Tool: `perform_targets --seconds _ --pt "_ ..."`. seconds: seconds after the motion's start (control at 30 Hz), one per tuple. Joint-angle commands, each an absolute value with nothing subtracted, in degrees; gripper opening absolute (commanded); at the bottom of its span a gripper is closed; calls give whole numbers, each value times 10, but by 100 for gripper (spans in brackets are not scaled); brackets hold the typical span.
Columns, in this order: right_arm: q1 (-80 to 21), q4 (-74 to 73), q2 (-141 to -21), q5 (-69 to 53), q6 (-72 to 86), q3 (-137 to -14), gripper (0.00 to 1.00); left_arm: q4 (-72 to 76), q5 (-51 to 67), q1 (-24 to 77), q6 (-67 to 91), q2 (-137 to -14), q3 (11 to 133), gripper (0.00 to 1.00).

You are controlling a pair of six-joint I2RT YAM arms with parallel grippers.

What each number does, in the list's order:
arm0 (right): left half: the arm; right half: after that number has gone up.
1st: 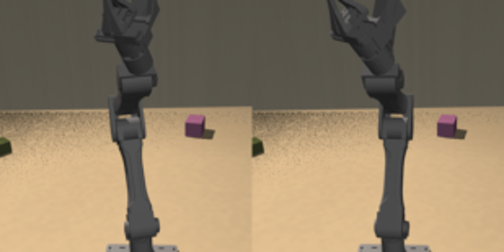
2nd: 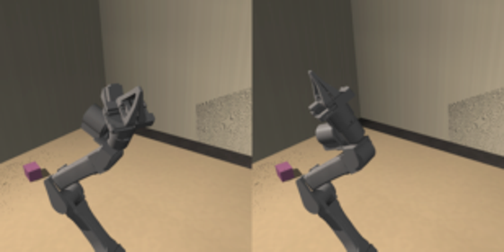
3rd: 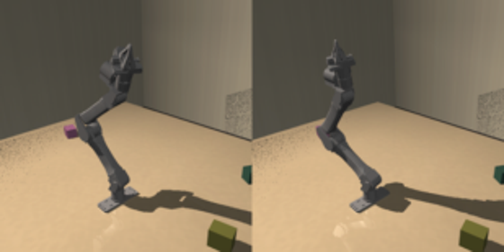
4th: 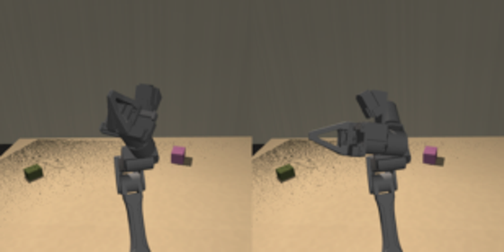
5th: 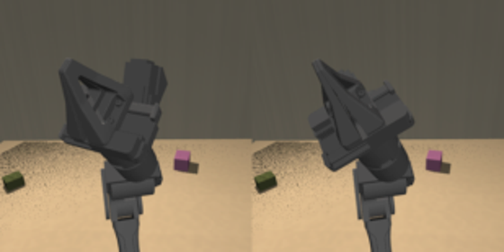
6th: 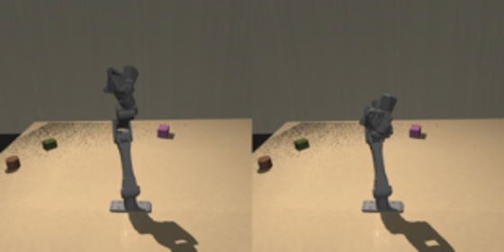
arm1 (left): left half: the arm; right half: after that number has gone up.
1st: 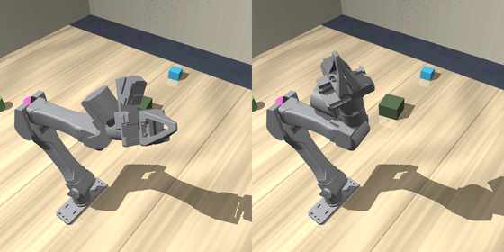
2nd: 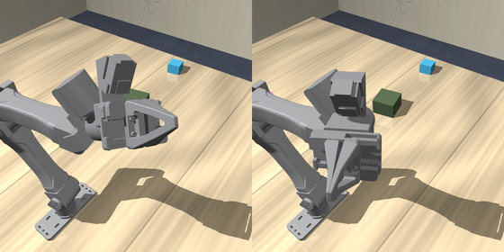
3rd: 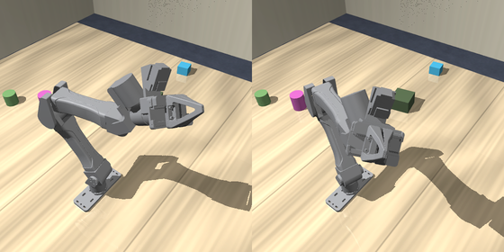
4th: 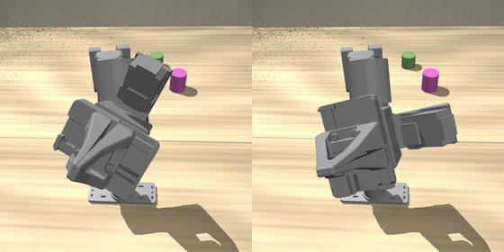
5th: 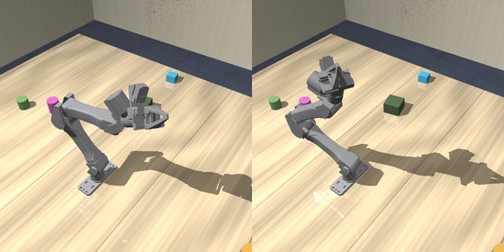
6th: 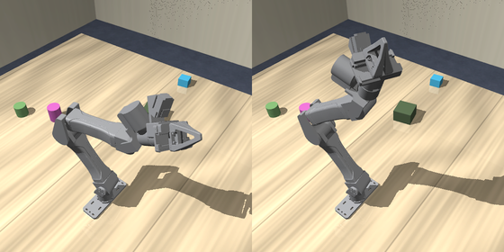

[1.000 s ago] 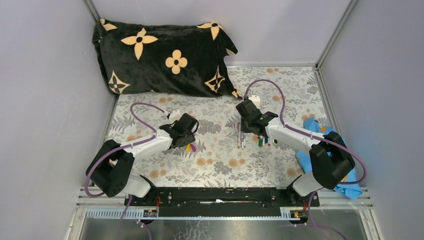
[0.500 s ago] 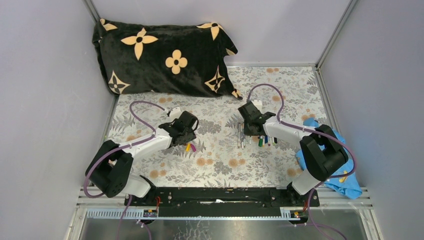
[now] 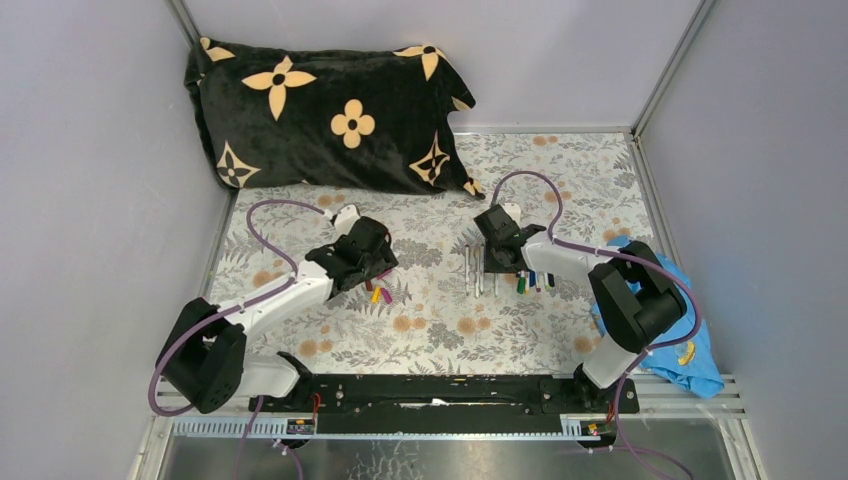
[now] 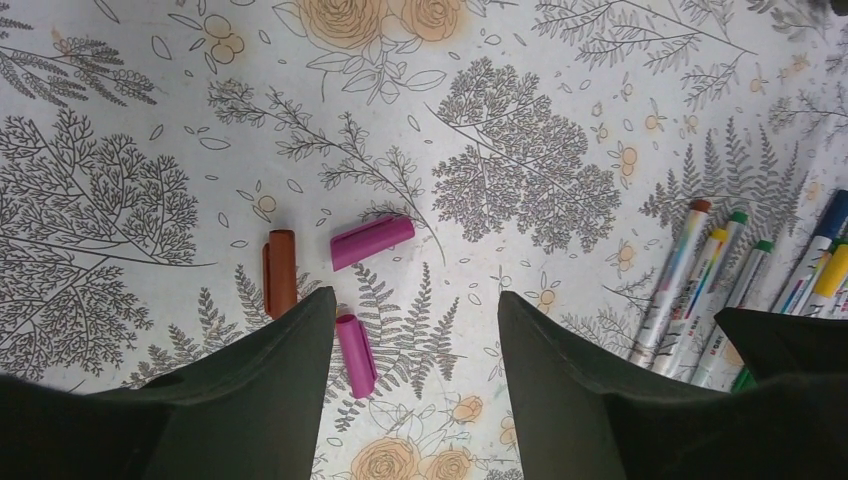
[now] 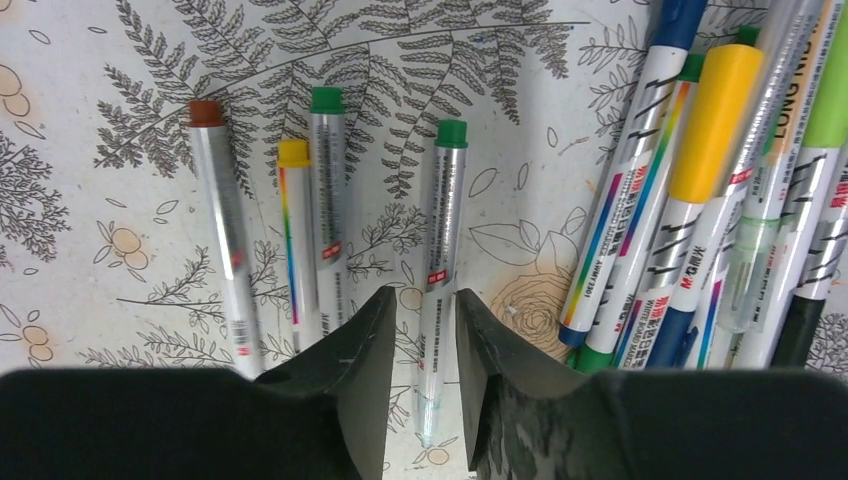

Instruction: Open the pen caps

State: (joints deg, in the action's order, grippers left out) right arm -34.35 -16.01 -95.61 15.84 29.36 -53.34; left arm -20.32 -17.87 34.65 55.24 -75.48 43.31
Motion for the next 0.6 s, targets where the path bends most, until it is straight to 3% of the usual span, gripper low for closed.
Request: perform_targets --seconds 0.0,0.4,0.57 --pt "-339 -178 -913 195 291 -551 36 -169 -168 342 540 -740 446 67" --pt "-302 -214 -917 225 285 -588 37 -84 -103 343 514 -751 418 67" --pt "-280 -210 -934 222 282 -597 37 -63 -85 356 513 -808 437 60"
